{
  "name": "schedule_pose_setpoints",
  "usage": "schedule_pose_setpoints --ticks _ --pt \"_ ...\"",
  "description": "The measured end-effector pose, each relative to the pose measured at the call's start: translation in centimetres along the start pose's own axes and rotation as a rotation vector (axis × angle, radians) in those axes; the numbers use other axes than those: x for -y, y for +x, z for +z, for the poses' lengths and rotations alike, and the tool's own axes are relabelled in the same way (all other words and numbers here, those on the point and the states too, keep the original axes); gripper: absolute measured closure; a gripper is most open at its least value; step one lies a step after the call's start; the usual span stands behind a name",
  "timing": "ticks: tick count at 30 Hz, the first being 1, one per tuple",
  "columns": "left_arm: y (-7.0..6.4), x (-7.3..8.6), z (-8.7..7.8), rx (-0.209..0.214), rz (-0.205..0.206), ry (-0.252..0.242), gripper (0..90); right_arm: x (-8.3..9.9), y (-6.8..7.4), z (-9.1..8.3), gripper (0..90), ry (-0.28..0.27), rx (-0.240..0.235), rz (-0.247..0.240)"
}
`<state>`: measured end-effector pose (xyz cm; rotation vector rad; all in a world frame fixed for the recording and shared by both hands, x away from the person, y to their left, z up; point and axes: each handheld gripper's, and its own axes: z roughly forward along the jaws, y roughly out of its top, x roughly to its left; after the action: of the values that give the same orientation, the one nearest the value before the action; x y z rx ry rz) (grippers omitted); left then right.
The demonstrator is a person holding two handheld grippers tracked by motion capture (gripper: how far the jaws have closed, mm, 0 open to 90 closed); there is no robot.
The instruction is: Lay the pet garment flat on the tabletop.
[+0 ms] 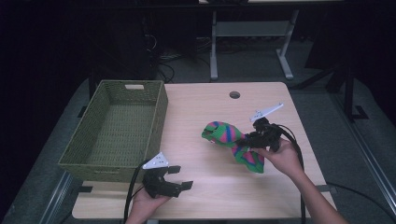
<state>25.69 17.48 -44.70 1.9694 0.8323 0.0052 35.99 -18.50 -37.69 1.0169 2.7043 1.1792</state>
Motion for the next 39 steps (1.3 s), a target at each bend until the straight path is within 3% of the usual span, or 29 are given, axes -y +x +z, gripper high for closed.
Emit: schedule_pose_setpoints --ticks 17,33,39 --pt "0.0 0.0 -0.1 0.0 0.009 -0.004 16.6 1.5 2.1 1.5 72.2 0.027 -0.046 -0.029" --pt "-0.1 0.0 -0.1 -0.002 0.014 0.001 16.6 2.3 3.5 4.3 71.8 0.105 -0.112 -0.034" --pt "0.0 0.0 -0.2 -0.002 0.005 -0.002 16.6 3.0 4.0 6.4 70.8 0.157 -0.135 -0.043"
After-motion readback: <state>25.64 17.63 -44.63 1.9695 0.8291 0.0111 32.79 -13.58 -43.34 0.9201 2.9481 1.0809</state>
